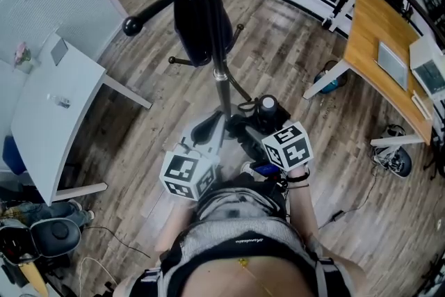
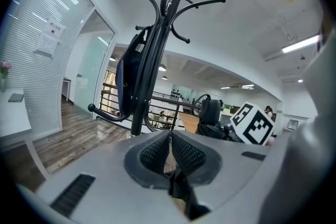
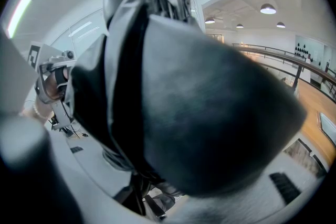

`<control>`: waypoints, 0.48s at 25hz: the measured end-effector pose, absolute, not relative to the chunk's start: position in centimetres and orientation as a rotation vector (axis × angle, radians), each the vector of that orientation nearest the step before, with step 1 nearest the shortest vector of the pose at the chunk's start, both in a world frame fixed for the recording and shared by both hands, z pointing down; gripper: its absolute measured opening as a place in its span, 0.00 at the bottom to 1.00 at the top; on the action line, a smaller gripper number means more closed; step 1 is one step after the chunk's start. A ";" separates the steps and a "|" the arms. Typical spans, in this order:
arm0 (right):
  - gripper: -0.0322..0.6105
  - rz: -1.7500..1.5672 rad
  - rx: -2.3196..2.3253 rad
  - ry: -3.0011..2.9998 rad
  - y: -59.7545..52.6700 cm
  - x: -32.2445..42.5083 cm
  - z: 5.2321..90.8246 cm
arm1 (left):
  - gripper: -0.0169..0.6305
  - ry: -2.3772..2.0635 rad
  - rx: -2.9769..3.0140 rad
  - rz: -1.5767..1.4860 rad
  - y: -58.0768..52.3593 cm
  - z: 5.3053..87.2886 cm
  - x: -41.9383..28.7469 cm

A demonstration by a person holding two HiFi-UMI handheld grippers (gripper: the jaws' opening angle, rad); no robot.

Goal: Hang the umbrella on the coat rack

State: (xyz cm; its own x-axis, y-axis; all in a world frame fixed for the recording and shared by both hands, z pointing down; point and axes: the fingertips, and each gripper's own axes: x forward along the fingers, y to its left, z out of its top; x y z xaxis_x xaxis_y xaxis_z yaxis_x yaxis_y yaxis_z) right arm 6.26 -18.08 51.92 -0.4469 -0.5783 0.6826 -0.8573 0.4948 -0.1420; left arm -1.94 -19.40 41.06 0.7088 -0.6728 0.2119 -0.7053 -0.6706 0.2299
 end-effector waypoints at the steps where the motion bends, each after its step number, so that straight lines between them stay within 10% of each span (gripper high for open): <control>1: 0.47 0.647 1.174 -2.175 -18.1 6.3 52.0 | 0.05 -1.086 2.622 0.156 -19.3 41.1 -2.0; 12: 0.47 0.678 1.166 -2.140 -18.2 7.0 53.8 | 0.05 -1.098 2.613 0.156 -18.8 41.0 -2.3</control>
State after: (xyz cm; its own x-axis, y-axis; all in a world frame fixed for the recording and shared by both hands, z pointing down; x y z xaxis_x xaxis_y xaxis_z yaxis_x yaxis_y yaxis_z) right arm 7.05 -18.16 53.83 -0.4324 -0.5549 0.7108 -0.8630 0.4831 -0.1478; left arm -2.28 -18.81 41.00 0.7018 -0.6794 0.2143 -0.7122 -0.6622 0.2329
